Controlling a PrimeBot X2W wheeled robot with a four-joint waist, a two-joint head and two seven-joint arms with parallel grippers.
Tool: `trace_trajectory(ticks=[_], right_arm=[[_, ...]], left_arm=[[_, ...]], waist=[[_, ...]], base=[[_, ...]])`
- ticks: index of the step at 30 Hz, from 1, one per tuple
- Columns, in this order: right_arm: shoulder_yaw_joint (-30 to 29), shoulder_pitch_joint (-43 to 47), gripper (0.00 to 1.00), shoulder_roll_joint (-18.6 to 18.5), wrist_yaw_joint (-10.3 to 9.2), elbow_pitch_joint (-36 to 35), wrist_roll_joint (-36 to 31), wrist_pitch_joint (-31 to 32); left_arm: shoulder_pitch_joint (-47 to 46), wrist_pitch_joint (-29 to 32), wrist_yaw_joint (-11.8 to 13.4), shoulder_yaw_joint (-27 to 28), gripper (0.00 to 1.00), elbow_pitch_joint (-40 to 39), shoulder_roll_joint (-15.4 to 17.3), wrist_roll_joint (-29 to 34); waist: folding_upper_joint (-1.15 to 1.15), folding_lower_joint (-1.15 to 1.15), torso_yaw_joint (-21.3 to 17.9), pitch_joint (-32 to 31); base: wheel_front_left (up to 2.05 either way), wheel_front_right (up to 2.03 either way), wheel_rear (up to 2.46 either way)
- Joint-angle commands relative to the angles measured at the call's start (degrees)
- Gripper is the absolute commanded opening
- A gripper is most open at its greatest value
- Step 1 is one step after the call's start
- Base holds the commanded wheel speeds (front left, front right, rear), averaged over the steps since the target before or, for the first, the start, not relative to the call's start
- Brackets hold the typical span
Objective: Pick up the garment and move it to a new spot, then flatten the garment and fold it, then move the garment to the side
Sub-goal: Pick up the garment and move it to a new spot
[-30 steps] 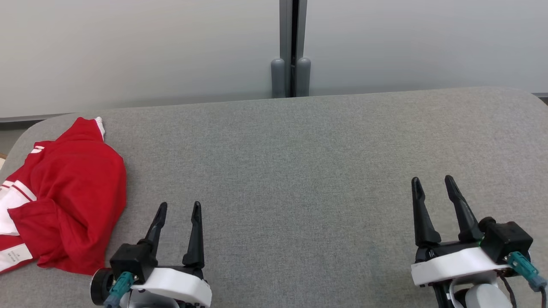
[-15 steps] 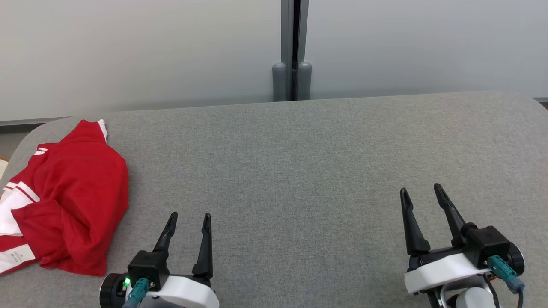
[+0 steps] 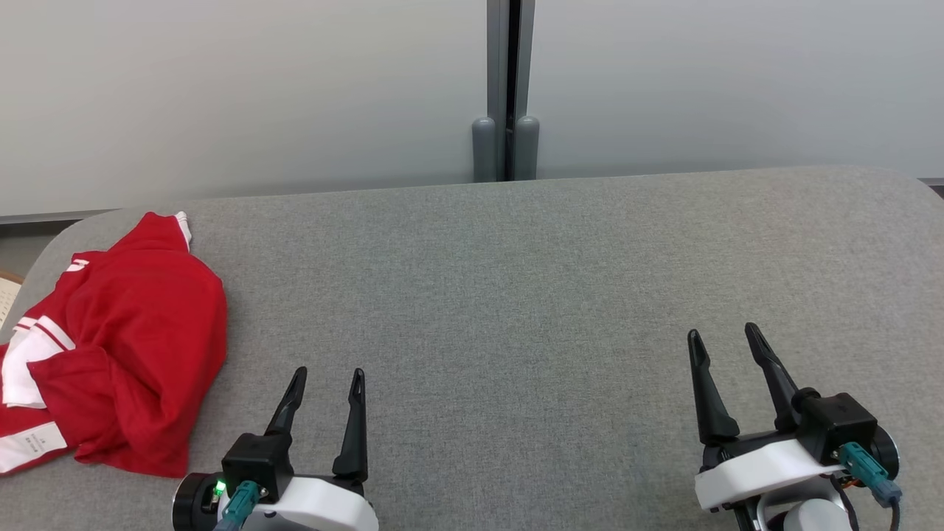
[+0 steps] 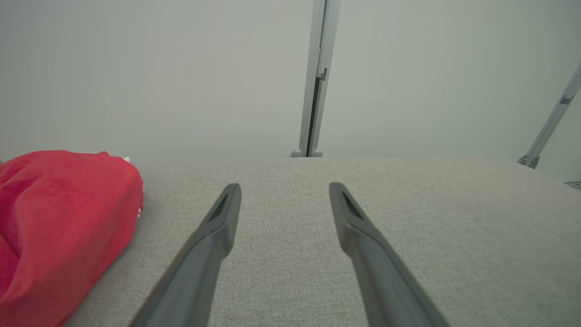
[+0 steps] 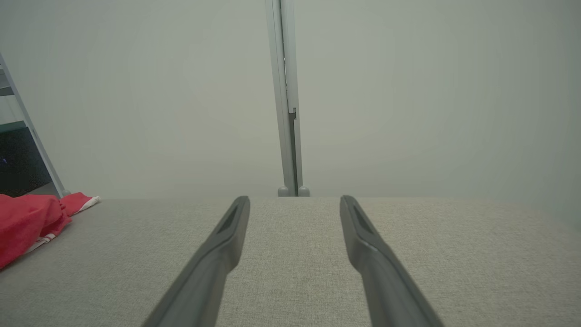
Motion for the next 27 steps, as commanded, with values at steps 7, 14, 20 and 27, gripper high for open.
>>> trace_trajectory(ticks=[7, 14, 20, 27], right_arm=[[0.3, 0.2, 1.0, -0.1, 0.0, 0.3, 0.9, -0.3], [0.9, 0.7, 1.0, -0.1, 0.0, 0.3, 1.8, -0.3], [3.1, 1.1, 1.0, -0.1, 0.0, 0.2, 2.4, -0.2], [4.9, 0.9, 1.0, -0.1, 0.0, 0.1, 3.3, -0.2]], left_arm=[[0.1, -0.3, 0.3, -0.2, 1.0, 0.1, 0.2, -0.1], [-0.5, -0.2, 0.4, -0.2, 1.0, 0.2, 0.2, -0.1], [0.1, -0.2, 0.6, 0.8, 1.0, 0.7, 0.2, 0.5], [1.2, -0.2, 1.3, 3.0, 1.0, -1.2, 0.2, 1.4]], waist=[[0.0, 0.0, 0.5, 0.2], [0.0, 0.0, 3.8, 0.4], [0.0, 0.0, 9.3, 0.4], [0.0, 0.0, 16.9, 0.5]], base=[[0.0, 0.0, 0.0], [0.0, 0.0, 0.0], [0.0, 0.0, 0.0], [0.0, 0.0, 0.0]])
